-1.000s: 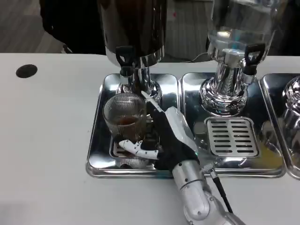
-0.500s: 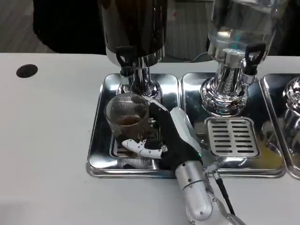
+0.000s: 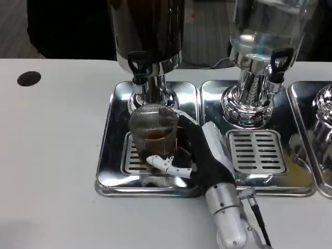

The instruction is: Grasp the cup under the faucet to collect the drink, then remove the cup.

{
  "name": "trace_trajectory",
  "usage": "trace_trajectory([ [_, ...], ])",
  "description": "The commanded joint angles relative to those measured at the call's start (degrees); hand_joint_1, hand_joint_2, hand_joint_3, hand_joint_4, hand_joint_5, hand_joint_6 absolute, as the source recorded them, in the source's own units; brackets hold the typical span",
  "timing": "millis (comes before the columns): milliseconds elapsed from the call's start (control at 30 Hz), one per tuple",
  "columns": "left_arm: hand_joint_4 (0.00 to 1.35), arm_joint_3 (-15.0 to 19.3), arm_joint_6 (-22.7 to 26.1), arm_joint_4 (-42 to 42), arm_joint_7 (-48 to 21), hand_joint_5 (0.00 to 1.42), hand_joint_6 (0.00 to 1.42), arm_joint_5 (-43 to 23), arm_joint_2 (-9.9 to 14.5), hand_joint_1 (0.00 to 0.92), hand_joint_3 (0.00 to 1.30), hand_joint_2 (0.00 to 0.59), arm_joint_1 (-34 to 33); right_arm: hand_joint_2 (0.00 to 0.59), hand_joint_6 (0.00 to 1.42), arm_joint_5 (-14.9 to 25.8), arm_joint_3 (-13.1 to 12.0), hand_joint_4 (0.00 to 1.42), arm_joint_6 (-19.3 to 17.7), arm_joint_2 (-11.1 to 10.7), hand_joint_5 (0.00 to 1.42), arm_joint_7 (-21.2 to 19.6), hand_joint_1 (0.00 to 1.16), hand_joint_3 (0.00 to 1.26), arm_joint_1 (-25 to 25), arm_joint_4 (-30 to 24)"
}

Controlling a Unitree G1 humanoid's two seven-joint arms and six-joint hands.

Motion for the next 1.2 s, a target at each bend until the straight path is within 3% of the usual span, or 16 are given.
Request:
trace_trajectory([
  [33,0.00,-0.08,0.54,-0.03,0.05,0.00,0.00,-0.42,-0.10,0.000,0.00,0.000,0.33,0.207,0.37,0.19,-0.12,0.33,-0.29,-0.32,0.37,0.19,0.85,0.33,1.53,-4.01],
  [800,0.00,-1.00,0.96,-0.75,0.00,0.00,0.00,-0.13,-0.19,0.000,0.00,0.000,-0.13,0.207,0.44,-0.99,1.48,0.34,2.68,-1.14,0.39,2.05,0.85,0.33,10.52,-17.11],
  [1200,0.00,-1.63,1.78,-1.32,-0.11,0.00,0.00,0.22,-0.22,0.000,0.00,0.000,-0.64,0.207,0.45,-0.19,0.53,0.35,1.40,-3.52,0.39,3.04,0.85,0.33,16.44,-23.19],
])
